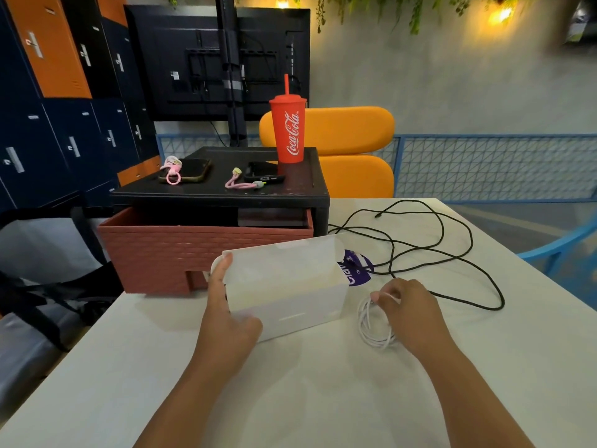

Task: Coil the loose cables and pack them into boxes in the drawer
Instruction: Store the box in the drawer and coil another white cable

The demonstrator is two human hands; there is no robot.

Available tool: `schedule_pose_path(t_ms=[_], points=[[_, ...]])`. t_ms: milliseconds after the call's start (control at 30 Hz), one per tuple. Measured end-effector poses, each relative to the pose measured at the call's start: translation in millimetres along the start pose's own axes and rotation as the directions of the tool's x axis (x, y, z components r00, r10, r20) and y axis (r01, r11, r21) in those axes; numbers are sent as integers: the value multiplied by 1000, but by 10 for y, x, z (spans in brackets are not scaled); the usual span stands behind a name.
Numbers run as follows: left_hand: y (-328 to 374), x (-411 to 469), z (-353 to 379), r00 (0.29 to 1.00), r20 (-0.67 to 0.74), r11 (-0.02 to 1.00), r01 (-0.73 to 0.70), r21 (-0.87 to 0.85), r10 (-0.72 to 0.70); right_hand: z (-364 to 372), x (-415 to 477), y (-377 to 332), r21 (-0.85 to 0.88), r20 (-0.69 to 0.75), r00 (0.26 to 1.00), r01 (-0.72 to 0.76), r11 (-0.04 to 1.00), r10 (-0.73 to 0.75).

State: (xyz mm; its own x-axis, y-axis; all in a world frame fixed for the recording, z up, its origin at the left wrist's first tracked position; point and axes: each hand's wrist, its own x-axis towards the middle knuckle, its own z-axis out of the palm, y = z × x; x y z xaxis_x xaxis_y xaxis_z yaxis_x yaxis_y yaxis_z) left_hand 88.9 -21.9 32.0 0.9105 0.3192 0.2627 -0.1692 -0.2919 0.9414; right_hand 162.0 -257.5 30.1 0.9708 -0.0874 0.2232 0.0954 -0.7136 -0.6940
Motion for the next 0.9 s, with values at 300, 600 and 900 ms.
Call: schedule_pose_path(t_ms=[300,600,900], points=[[85,-39,-20,990,133,995,61,-81,-49,-255,-280,-326,-5,-482,762,491,871,-432],[120,-72,-50,951,283,988,145,-54,-125,-173,-361,-394,-44,-494,605,699,713,-624],[137,-97,-47,942,320,985,143,-101,-104,-114,-359,-416,10,-174,671,733,680,-721]])
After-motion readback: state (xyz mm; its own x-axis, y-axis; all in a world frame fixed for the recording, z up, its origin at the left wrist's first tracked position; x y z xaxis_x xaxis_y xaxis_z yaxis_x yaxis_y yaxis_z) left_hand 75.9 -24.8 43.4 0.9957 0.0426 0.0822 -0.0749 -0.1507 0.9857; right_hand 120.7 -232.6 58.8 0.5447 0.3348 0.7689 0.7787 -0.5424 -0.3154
